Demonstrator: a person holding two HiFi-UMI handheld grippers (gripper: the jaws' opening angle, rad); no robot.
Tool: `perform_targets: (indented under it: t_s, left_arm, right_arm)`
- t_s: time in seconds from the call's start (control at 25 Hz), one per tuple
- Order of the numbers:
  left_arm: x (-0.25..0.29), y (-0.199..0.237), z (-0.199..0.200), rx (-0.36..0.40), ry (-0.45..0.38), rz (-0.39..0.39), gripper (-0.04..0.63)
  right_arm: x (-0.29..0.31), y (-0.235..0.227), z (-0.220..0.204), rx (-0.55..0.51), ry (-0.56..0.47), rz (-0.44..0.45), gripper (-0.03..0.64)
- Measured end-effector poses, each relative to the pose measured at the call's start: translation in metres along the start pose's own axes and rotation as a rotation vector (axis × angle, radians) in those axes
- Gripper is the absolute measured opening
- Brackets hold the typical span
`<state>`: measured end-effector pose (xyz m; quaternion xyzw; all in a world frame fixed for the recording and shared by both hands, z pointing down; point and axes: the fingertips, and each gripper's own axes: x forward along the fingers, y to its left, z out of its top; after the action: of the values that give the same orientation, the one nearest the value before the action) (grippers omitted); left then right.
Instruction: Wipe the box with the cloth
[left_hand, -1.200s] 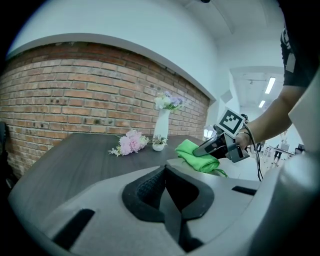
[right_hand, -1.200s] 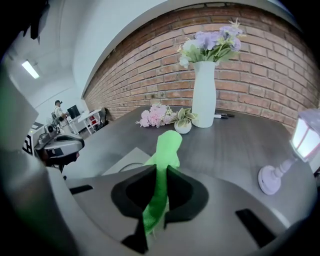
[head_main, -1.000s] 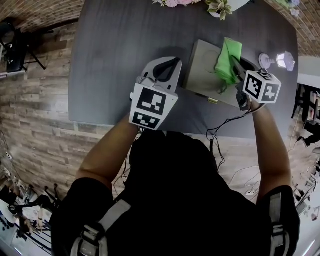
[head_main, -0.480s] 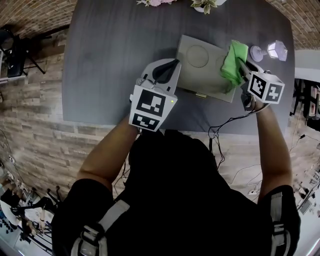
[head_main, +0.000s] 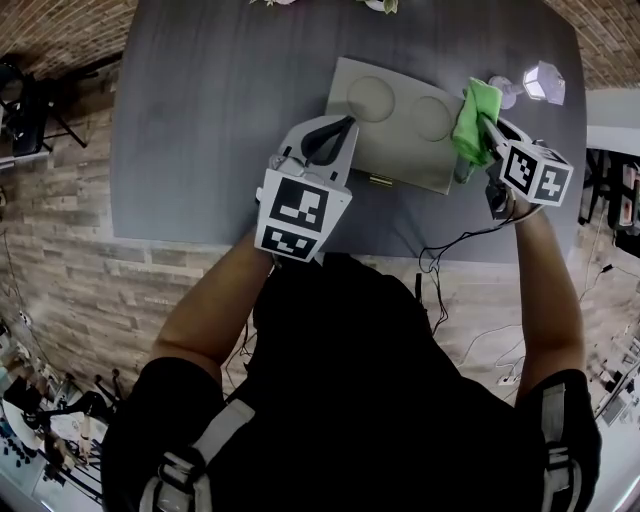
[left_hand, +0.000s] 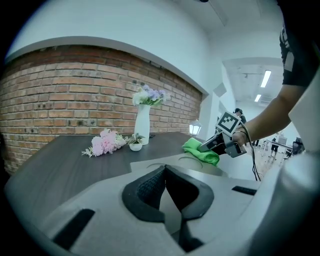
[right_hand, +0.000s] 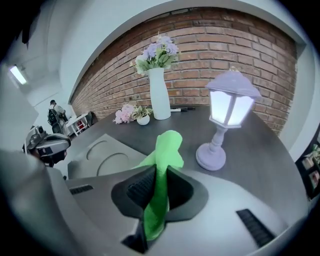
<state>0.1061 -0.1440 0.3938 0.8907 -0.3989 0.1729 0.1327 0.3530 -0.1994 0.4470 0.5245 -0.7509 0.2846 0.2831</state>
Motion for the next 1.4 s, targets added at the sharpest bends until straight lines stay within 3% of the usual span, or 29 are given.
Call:
perform_targets:
  t_s: [0.36,0.64,0.88,1.4]
  left_arm:
    - [0.004,-0.016,0.005,0.031,0.003,-0.028,0.008]
    - [-0.015,-0.007,0.009,0.023,-0.028,-0.016,0.008]
    - [-0.050,0.020,0.004,-0.004,-0.055,0.017,0.009]
    - [-0.136,0.105,-0.029,-0.082,-0.083,0.120,0.008]
  right_arm:
    - [-0.021,-0.024,-0.013,0.041,-0.010,-0.044,0.038]
    - [-0.038,-0.008,0.006,0.042,-0.055,-0.047,0.038]
    - [-0.029,0.059,0.038,-0.007,-0.091,0.018,0.038]
    - [0.029,0.257,0.070,-0.036,-0.090,0.266,0.038]
